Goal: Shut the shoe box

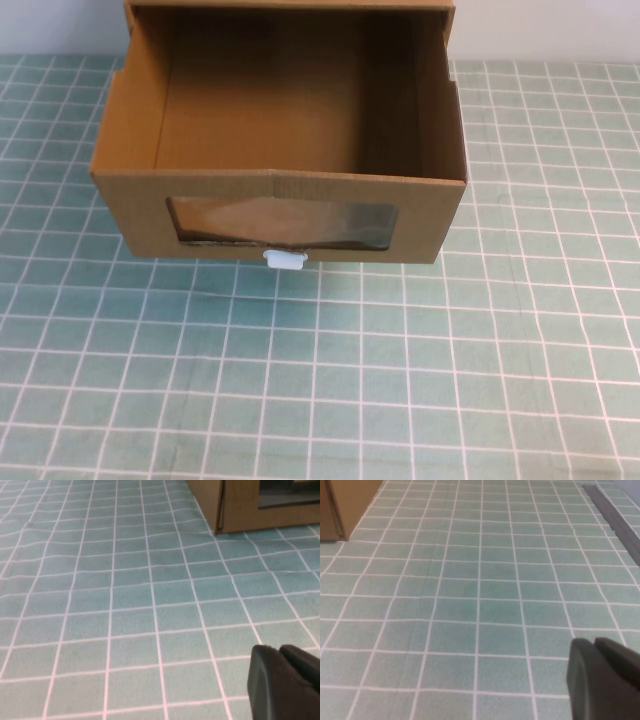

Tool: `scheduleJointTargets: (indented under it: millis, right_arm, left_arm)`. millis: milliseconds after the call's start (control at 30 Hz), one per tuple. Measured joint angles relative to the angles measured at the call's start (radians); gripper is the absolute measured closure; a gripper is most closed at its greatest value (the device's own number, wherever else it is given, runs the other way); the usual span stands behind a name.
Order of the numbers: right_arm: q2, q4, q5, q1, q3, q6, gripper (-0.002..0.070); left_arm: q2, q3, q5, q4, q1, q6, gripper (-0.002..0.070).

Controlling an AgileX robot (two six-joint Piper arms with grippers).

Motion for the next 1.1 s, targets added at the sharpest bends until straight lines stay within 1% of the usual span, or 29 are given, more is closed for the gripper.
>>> scheduleJointTargets:
  millis: [100,200,333,467,533,600,700,867,967,1033,1100]
  right_arm:
    - [0.000,0.002,-0.038,0.000,0.000,0.000,0.0690]
    - [0.000,0.002,-0.173,0.000,0.000,0.000,0.0690]
    - [0.000,0.004,-0.428,0.000,0.000,0.000,0.0690]
    - [0.000,0.004,-0.718,0.000,0.000,0.000,0.0690]
    - [0.000,0.004,-0.818,0.000,0.000,0.000,0.0690]
    - [0.000,0.004,-0.902,0.000,0.000,0.000,0.0690]
    - [0.000,0.004,-0.986,0.000,0.000,0.000,0.0690]
    - [-0.006,0.004,-1.091,0.000,0.000,0.006,0.0690]
    - [-0.006,0.002,-1.207,0.000,0.000,0.052,0.0690]
    - [-0.006,0.002,-1.299,0.000,0.000,0.111,0.0690]
    - [-0.007,0.004,-1.347,0.000,-0.010,0.179,0.0690]
  left_arm:
    - [0.000,0.000,-0.039,0.000,0.000,-0.002,0.0680]
    - [0.000,0.000,-0.147,-0.002,0.000,-0.002,0.0680]
    - [0.000,0.000,-0.391,-0.006,0.000,-0.015,0.0680]
    - [0.000,0.000,-0.695,-0.006,0.000,-0.070,0.0680]
    - [0.000,0.000,-0.826,-0.006,0.000,-0.083,0.0680]
    - [0.000,0.000,-0.919,-0.006,0.000,-0.087,0.0680]
    - [0.000,0.000,-0.985,-0.006,0.000,-0.089,0.0680]
    - [0.000,0.000,-1.028,-0.006,0.000,-0.093,0.0680]
    - [0.000,0.000,-1.158,-0.006,0.000,-0.148,0.0680]
    - [0.000,0.000,-1.266,-0.006,0.000,-0.184,0.0680]
    - [-0.004,-0.018,-1.337,-0.006,0.000,-0.208,0.0680]
